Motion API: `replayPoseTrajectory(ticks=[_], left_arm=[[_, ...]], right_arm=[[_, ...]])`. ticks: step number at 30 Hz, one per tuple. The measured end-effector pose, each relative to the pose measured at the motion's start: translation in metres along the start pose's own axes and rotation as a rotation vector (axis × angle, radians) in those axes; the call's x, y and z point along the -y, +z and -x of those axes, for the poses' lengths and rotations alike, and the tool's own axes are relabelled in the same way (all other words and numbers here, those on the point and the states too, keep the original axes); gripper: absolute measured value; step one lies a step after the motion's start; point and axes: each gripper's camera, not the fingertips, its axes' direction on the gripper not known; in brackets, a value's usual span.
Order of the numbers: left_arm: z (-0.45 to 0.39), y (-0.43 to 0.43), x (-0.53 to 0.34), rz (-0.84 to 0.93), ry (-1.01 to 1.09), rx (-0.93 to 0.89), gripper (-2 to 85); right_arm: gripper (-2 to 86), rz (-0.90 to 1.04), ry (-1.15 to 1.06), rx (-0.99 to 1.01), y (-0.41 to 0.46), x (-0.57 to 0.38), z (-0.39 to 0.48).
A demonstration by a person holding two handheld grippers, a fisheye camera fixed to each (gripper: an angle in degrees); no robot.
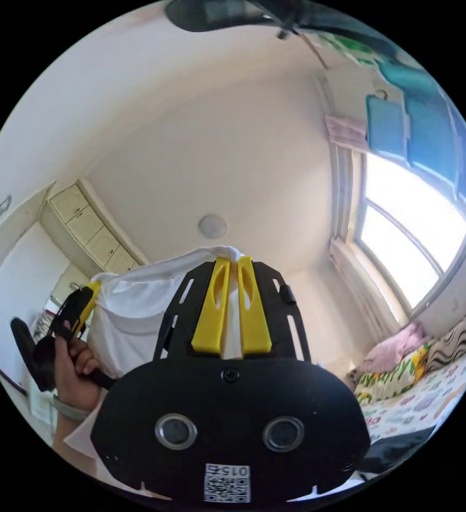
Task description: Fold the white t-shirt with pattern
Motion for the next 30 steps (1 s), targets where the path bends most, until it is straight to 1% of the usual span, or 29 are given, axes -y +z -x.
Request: replayPoseTrajectory(ticks=[2, 5, 9, 12, 18, 21, 23, 24, 26, 27, 28, 29, 30], left_arm=[[-0.018, -0.003, 0.03, -0.033, 0.11, 0.019, 0.0], [-0.029, -0.007, 0.044, -0.059, 0.244, 0.065, -0.2], [-0.017, 0.005, 0.034, 0.004, 0.28, 0.049, -0.2], [0.008, 0.029, 0.005, 0.085, 0.255, 0.046, -0.3], [0.066, 0.097, -0.088, 0.243, 0.399, 0.164, -0.3], [0.112, 0.143, -0.16, 0.305, 0.418, 0.256, -0.3], [0.153, 0.186, -0.234, 0.367, 0.455, 0.346, -0.3], [0.164, 0.197, -0.256, 0.385, 0.478, 0.372, -0.3], [0.209, 0.243, -0.357, 0.5, 0.592, 0.464, -0.1], [0.222, 0.253, -0.385, 0.538, 0.616, 0.478, -0.1], [0.25, 0.271, -0.442, 0.623, 0.655, 0.493, 0.1], [0.282, 0.287, -0.505, 0.744, 0.693, 0.489, 0.3], [0.298, 0.293, -0.537, 0.82, 0.706, 0.494, 0.4]], right_arm=[[0.6, -0.027, -0.126, 0.037, 0.003, 0.017, 0.021], [0.6, -0.029, -0.255, 0.039, 0.015, 0.02, 0.039], [0.6, -0.038, -0.352, -0.016, 0.039, 0.001, 0.046], [0.6, 0.007, -0.383, -0.018, 0.074, -0.028, 0.038], [0.6, 0.131, -0.472, -0.05, 0.179, -0.121, 0.011], [0.7, 0.21, -0.481, -0.071, 0.248, -0.189, -0.01], [0.9, 0.312, -0.489, -0.099, 0.311, -0.262, -0.032], [0.9, 0.342, -0.499, -0.106, 0.328, -0.283, -0.037], [1.3, 0.468, -0.585, -0.144, 0.392, -0.377, -0.061], [1.5, 0.525, -0.603, -0.152, 0.41, -0.403, -0.068], [1.9, 0.668, -0.615, -0.151, 0.445, -0.456, -0.085], [2.4, 0.837, -0.6, -0.135, 0.477, -0.512, -0.105], [2.7, 0.927, -0.586, -0.123, 0.49, -0.54, -0.115]])
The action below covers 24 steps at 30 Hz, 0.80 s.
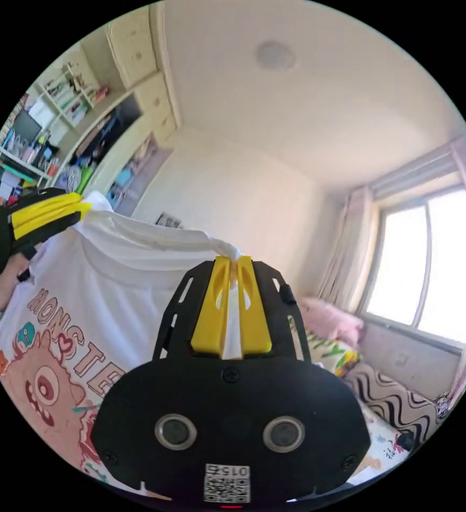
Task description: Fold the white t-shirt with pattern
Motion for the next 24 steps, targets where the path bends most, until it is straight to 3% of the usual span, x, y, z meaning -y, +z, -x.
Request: replayPoseTrajectory(ticks=[2, 4, 9, 11, 14, 15, 20, 24], left_arm=[[-0.046, 0.105, -0.075, 0.315, 0.112, -0.1, 0.9], [-0.062, 0.152, -0.124, 0.481, 0.113, -0.14, 0.9], [-0.019, 0.183, -0.158, 0.527, 0.05, -0.289, 1.5], [0.015, 0.183, -0.146, 0.64, 0.04, -0.597, 3.5], [0.04, 0.166, -0.141, 0.803, 0.012, -0.981, 7.7], [0.042, 0.161, -0.141, 0.82, 0.019, -1.036, 8.2], [0.016, 0.155, -0.149, 0.97, 0.154, -1.098, 7.1], [0.001, 0.188, -0.146, 1.043, 0.196, -1.09, 1.7]], right_arm=[[5.3, 0.381, -0.025, 0.192, 0.114, -0.036, 0.017], [6.9, 0.519, -0.007, 0.276, 0.161, -0.061, 0.021], [5.9, 0.5, 0.012, 0.44, 0.179, -0.075, -0.016], [7.2, 0.591, -0.002, 0.668, 0.179, -0.073, -0.029], [9.4, 0.758, -0.088, 0.867, 0.178, -0.08, -0.019], [10.0, 0.79, -0.107, 0.888, 0.177, -0.082, -0.015], [6.7, 1.03, -0.244, 0.965, 0.2, -0.101, 0.019], [-0.3, 1.056, -0.199, 0.967, 0.229, -0.091, 0.01]])
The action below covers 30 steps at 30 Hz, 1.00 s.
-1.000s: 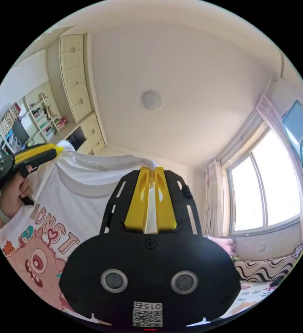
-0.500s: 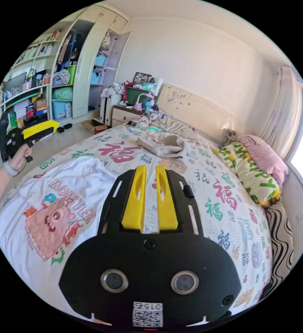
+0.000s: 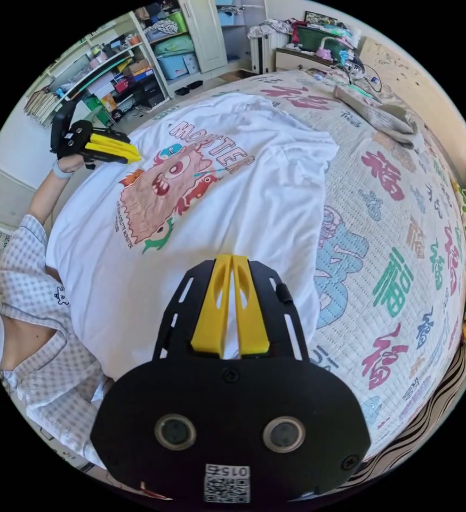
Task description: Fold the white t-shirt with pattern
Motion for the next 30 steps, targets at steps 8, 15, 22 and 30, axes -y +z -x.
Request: replayPoseTrajectory(ticks=[8, 15, 22, 30], left_arm=[[0.194, -0.132, -0.015, -0.394, -0.522, 0.189, 0.0], [0.293, -0.088, -0.061, -0.234, -0.864, 0.236, 0.4], [0.293, -0.14, -0.05, -0.318, -0.876, 0.31, 4.8], [0.226, -0.097, 0.135, -0.272, -0.518, 0.084, 7.7]], right_arm=[[-0.9, -0.119, 0.529, -0.575, -0.075, 0.02, -0.132], [1.3, 0.105, 0.727, -0.469, -0.032, 0.034, -0.198], [7.3, -0.288, 0.685, -0.471, -0.117, 0.037, -0.167], [9.8, -0.208, 0.444, -0.32, -0.048, 0.113, -0.12]])
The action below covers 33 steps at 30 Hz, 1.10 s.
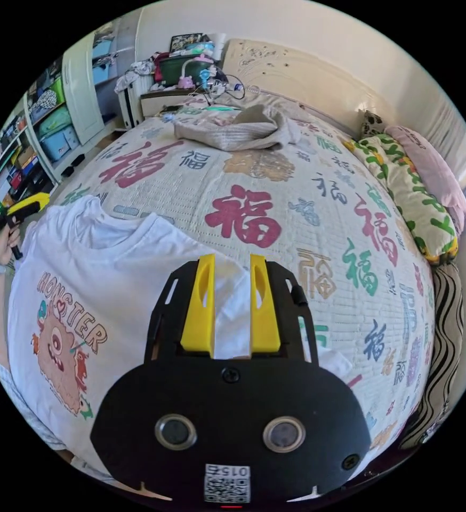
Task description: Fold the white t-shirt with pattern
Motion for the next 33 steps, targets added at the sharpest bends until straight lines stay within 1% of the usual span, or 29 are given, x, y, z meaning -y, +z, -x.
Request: replayPoseTrajectory(ticks=[1, 3, 4, 6, 7, 8, 9, 10, 11, 12, 13, 14, 16, 18, 20, 21, 22, 23, 24, 25, 26, 27, 29, 30, 32, 33], left_arm=[[-0.017, 0.021, 0.007, 0.033, 0.015, -0.005, 7.3], [-0.036, 0.054, 0.011, 0.137, 0.044, -0.009, 5.7], [-0.046, 0.071, 0.011, 0.223, 0.077, 0.017, 3.8], [-0.055, 0.063, 0.012, 0.225, 0.145, 0.008, 1.5], [-0.054, 0.055, 0.016, 0.231, 0.136, 0.05, 1.1], [-0.054, 0.033, 0.015, 0.113, 0.117, 0.097, 0.7], [-0.054, 0.022, 0.013, 0.05, 0.103, 0.098, 0.6], [-0.05, 0.007, 0.008, -0.035, 0.055, 0.091, 0.6], [-0.048, 0.006, 0.001, -0.049, 0.033, 0.108, 0.7], [-0.048, 0.011, -0.003, -0.026, 0.034, 0.127, 0.9], [-0.047, 0.026, -0.012, 0.057, 0.039, 0.161, 1.4], [-0.046, 0.041, -0.021, 0.16, 0.035, 0.172, 2.6], [-0.047, 0.035, -0.032, 0.21, 0.042, 0.178, 4.8], [-0.049, 0.005, -0.039, 0.246, 0.063, 0.219, 6.3], [-0.062, -0.069, -0.066, 0.176, 0.136, 0.254, 5.5], [-0.066, -0.091, -0.078, 0.145, 0.156, 0.258, 5.5], [-0.076, -0.135, -0.106, 0.099, 0.198, 0.236, 5.4], [-0.086, -0.179, -0.141, 0.06, 0.229, 0.177, 5.6], [-0.09, -0.2, -0.161, 0.036, 0.238, 0.142, 5.7], [-0.1, -0.24, -0.203, -0.011, 0.258, 0.07, 6.0], [-0.111, -0.275, -0.245, -0.04, 0.274, 0.018, 6.2], [-0.116, -0.289, -0.267, -0.045, 0.277, -0.003, 6.3], [-0.137, -0.332, -0.349, -0.021, 0.301, -0.054, 7.1], [-0.142, -0.34, -0.369, -0.01, 0.305, -0.061, 7.2], [-0.155, -0.361, -0.442, 0.052, 0.315, -0.089, 7.8], [-0.157, -0.364, -0.459, 0.065, 0.316, -0.088, 7.9]], right_arm=[[9.2, 0.015, -0.002, 0.043, 0.01, -0.001, 0.006], [6.0, 0.041, -0.037, 0.037, 0.018, -0.007, 0.013], [2.2, 0.023, -0.136, 0.038, 0.012, -0.013, 0.02], [1.0, 0.051, -0.147, 0.002, 0.005, -0.014, 0.021], [0.6, -0.029, -0.117, -0.034, -0.007, -0.018, 0.021], [0.3, -0.116, -0.075, -0.051, -0.018, -0.024, 0.02], [0.3, -0.139, -0.053, -0.052, -0.021, -0.027, 0.019], [0.5, -0.132, -0.009, -0.059, -0.018, -0.032, 0.017], [1.0, -0.084, 0.008, -0.067, -0.009, -0.038, 0.018], [1.7, -0.05, 0.006, -0.068, -0.003, -0.042, 0.019], [2.9, 0.01, 0.003, -0.068, 0.005, -0.051, 0.02], [4.5, 0.007, 0.012, -0.094, -0.004, -0.064, 0.021], [6.4, 0.062, 0.017, -0.135, -0.023, -0.08, 0.016], [7.4, 0.032, -0.001, -0.119, -0.061, -0.104, 0.009], [7.3, -0.082, -0.045, -0.006, -0.123, -0.158, 0.007], [7.4, -0.103, -0.065, 0.034, -0.138, -0.173, 0.009], [7.5, -0.135, -0.117, 0.123, -0.166, -0.209, 0.015], [7.4, -0.165, -0.176, 0.201, -0.194, -0.25, 0.025], [7.4, -0.182, -0.204, 0.231, -0.208, -0.272, 0.031], [7.2, -0.213, -0.266, 0.269, -0.233, -0.32, 0.044], [6.9, -0.243, -0.326, 0.276, -0.254, -0.37, 0.057], [6.6, -0.259, -0.349, 0.268, -0.264, -0.396, 0.063], [6.4, -0.288, -0.416, 0.207, -0.289, -0.492, 0.082], [6.4, -0.291, -0.415, 0.191, -0.293, -0.514, 0.084], [6.5, -0.302, -0.39, 0.129, -0.302, -0.59, 0.083], [6.5, -0.297, -0.377, 0.111, -0.302, -0.606, 0.081]])
